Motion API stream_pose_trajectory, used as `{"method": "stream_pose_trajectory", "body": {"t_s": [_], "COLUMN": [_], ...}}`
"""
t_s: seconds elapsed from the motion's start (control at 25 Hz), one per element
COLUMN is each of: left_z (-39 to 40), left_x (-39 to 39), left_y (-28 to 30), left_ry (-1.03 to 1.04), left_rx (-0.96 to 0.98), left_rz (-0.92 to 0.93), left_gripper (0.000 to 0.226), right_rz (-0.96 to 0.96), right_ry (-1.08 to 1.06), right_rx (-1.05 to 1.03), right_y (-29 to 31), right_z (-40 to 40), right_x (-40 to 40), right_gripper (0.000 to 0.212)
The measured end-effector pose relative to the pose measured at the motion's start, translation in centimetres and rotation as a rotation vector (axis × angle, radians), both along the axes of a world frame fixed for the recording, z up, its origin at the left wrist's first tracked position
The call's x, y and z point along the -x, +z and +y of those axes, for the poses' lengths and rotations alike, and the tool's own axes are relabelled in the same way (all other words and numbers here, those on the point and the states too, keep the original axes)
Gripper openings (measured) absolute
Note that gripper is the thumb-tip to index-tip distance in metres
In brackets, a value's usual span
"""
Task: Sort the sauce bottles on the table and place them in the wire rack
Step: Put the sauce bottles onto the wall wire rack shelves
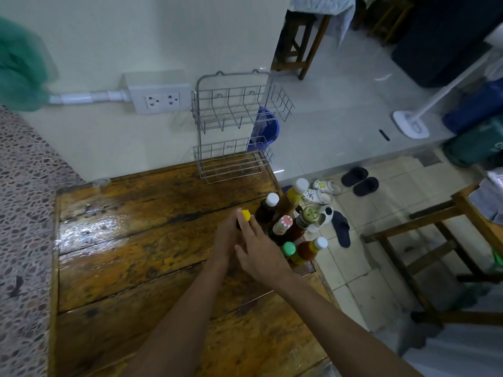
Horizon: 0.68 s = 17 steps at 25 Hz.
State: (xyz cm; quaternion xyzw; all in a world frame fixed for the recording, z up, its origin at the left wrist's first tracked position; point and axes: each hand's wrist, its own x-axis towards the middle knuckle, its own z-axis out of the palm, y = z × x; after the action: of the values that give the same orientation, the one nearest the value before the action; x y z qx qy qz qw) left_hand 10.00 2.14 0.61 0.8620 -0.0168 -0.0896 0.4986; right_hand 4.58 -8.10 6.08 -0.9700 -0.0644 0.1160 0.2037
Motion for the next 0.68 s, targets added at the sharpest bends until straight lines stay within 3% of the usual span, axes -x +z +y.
{"method": "stream_pose_trajectory", "body": {"t_s": [0.08, 0.24, 0.4, 0.56, 0.68], "left_z": [0.5, 1.4, 3.3, 3.3, -0.6], "left_x": [0.3, 0.3, 0.5, -0.2, -1.6], "left_y": [0.7, 1.8, 4.1, 8.8, 12.5], "left_ry": [-0.036, -0.115, -0.152, -0.006, 0.062], "left_rx": [0.01, -0.177, -0.216, -0.211, -0.208], "left_rz": [0.015, 0.063, 0.148, 0.054, -0.119], "left_gripper": [0.008, 0.072, 0.098, 0.082, 0.064], "right_rz": [-0.002, -0.066, -0.209, -0.338, -0.289], "right_ry": [0.011, -0.018, -0.072, -0.17, -0.245], "right_rx": [0.007, -0.032, -0.111, -0.196, -0.258], "right_y": [0.6, 3.4, 7.4, 9.9, 8.8], "right_z": [-0.3, -1.5, -5.2, -11.7, -17.2], "right_x": [-0.2, 0.1, 0.3, -1.9, -4.6], "right_gripper": [0.085, 0.076, 0.063, 0.051, 0.055]}}
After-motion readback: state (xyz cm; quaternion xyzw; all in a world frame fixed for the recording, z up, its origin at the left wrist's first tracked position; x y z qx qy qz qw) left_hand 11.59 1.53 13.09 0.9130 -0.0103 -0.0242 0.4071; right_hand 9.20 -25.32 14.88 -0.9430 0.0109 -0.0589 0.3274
